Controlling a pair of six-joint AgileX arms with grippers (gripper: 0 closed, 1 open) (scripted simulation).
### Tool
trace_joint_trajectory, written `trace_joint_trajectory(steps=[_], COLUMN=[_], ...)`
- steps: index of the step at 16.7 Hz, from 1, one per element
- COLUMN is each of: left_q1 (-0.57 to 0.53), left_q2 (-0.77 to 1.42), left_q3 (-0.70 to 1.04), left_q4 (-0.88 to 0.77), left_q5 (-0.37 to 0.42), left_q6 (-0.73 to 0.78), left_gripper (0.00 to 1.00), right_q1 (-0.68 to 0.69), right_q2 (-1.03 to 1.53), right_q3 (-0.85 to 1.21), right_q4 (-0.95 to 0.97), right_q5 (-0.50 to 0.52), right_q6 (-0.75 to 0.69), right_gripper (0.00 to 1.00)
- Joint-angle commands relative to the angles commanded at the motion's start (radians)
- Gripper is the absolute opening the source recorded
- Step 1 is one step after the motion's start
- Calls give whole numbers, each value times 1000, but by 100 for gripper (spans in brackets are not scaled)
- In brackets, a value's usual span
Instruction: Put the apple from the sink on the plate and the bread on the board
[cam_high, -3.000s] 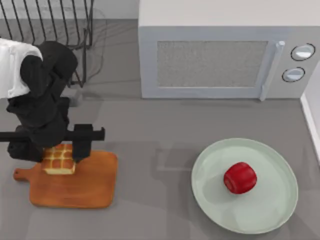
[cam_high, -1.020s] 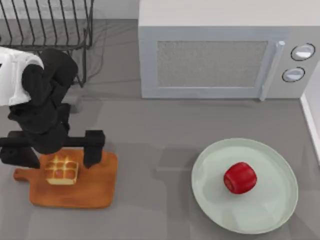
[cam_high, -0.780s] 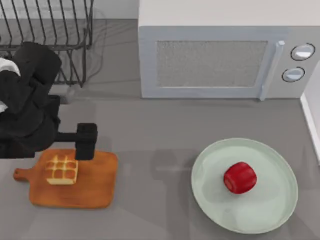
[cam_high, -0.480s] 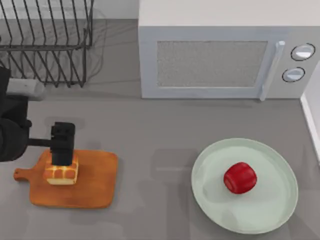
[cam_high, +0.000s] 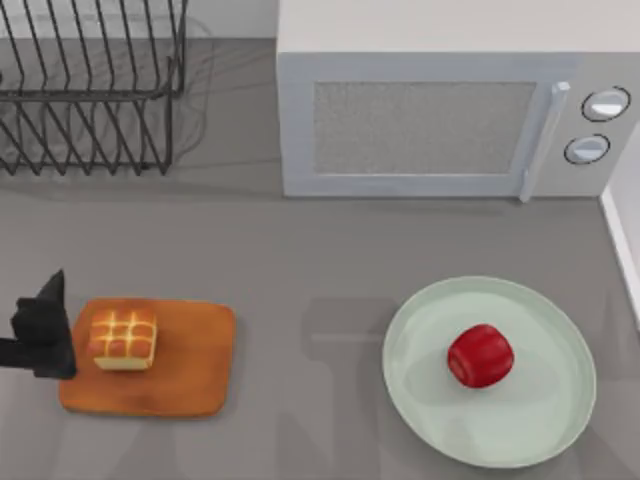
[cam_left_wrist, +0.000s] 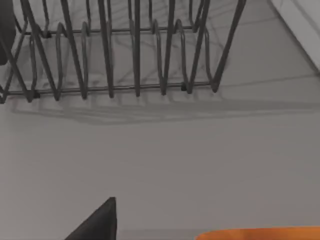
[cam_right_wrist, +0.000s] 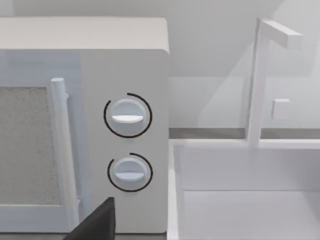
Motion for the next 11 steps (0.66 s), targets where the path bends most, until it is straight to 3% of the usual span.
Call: trace_joint_trajectory(steps=[6, 11], left_q1=[101, 128], left_q2=[-334, -406], left_q3=[-212, -257], left_q4=[186, 233], left_q5=[-4, -5], left_q6=[21, 22], left_gripper=[100, 100], right_q1=[0, 0], right_q2=[0, 0], right_q3=[0, 0], right_q4=[0, 0], right_q5=[0, 0], right_q6=[0, 0], right_gripper=[100, 100])
